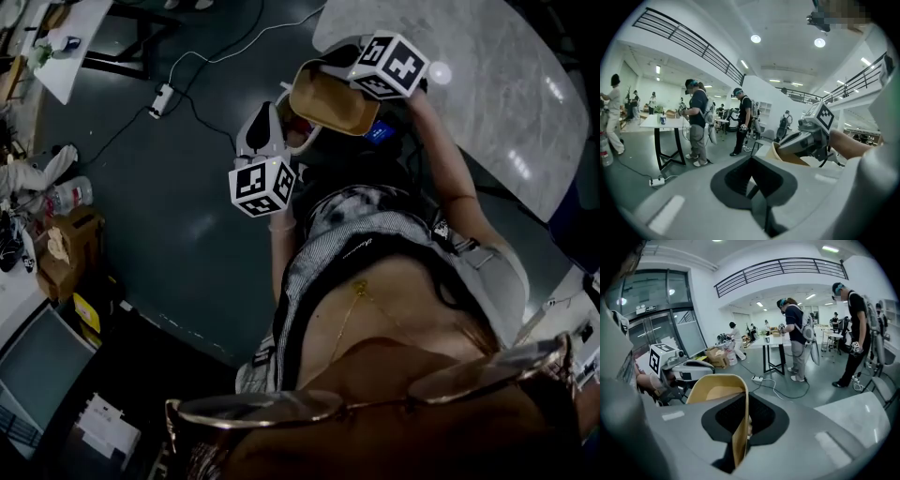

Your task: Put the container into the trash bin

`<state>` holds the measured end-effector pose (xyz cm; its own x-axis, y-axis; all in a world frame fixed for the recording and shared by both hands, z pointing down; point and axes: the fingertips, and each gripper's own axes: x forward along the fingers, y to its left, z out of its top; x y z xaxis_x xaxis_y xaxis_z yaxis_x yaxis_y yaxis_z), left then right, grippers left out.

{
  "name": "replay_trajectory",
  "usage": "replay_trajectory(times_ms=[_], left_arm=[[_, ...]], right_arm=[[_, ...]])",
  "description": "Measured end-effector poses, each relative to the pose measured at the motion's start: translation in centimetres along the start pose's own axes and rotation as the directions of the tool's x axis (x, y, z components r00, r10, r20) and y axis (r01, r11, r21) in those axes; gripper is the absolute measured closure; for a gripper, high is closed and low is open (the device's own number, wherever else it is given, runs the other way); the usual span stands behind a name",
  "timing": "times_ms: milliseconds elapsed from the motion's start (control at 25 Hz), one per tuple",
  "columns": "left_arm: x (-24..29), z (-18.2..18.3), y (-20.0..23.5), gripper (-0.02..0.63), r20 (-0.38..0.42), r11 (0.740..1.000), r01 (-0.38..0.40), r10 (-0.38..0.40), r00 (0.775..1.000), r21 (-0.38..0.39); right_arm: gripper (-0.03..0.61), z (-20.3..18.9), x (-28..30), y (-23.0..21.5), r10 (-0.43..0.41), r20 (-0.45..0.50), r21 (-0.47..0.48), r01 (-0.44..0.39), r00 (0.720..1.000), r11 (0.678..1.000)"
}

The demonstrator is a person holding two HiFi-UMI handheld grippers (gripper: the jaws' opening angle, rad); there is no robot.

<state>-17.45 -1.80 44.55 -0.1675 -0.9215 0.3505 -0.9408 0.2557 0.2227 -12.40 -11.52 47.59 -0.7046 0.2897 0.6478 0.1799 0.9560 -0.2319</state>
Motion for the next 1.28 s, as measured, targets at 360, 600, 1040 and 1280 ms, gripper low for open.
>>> replay_trajectory(times_ms=[360,600,1040,1280], left_arm=[[-6.3,-1.3,9.7,0.614,0.015,0.998,-0.049,0.050,0.999,-0.038],[-7.7,-1.9,12.5,0.614,0.015,0.996,-0.068,0.069,0.998,-0.060],[-8.7,-5.0,13.4,0.614,-0.015,0.984,-0.122,0.121,0.993,-0.133],[-9.9,-7.2,14.9,0.614,-0.055,0.972,-0.171,0.164,0.985,-0.163]], right_arm=[[0.538,4.2,10.8,7.9,0.077,-0.037,-0.037,-0.078,0.996,0.996],[0.538,4.0,14.2,9.0,0.074,-0.079,-0.049,-0.078,0.994,0.996],[0.538,-3.5,23.8,5.7,-0.009,-0.173,-0.060,-0.001,0.985,0.998],[0.540,-10.5,30.4,2.8,-0.044,-0.263,-0.001,0.046,0.964,0.999]])
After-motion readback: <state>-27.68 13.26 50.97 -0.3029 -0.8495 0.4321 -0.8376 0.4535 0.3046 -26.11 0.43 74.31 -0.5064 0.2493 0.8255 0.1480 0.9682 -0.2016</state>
